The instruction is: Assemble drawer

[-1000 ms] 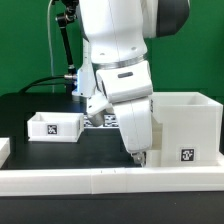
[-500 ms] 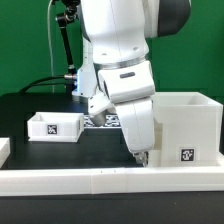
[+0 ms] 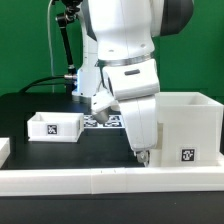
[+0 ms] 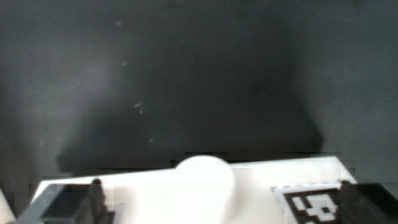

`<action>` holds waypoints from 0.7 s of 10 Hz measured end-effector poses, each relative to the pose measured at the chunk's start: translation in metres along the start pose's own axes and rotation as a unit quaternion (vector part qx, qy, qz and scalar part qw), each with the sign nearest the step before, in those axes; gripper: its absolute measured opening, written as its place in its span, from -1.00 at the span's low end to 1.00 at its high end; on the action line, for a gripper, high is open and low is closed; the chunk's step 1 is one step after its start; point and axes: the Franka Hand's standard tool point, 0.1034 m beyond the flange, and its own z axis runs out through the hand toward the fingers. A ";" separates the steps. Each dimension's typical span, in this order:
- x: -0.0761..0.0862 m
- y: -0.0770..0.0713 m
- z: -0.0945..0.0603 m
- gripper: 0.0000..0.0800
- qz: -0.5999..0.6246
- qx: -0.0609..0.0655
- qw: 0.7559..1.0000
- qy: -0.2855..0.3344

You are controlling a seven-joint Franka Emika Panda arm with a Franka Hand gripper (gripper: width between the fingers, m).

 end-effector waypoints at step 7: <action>-0.012 0.000 -0.004 0.62 0.012 0.031 0.999 0.002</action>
Offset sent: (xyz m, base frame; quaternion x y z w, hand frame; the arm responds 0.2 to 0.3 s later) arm 0.0057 -0.0100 0.0182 0.0605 0.0287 -0.0001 0.9978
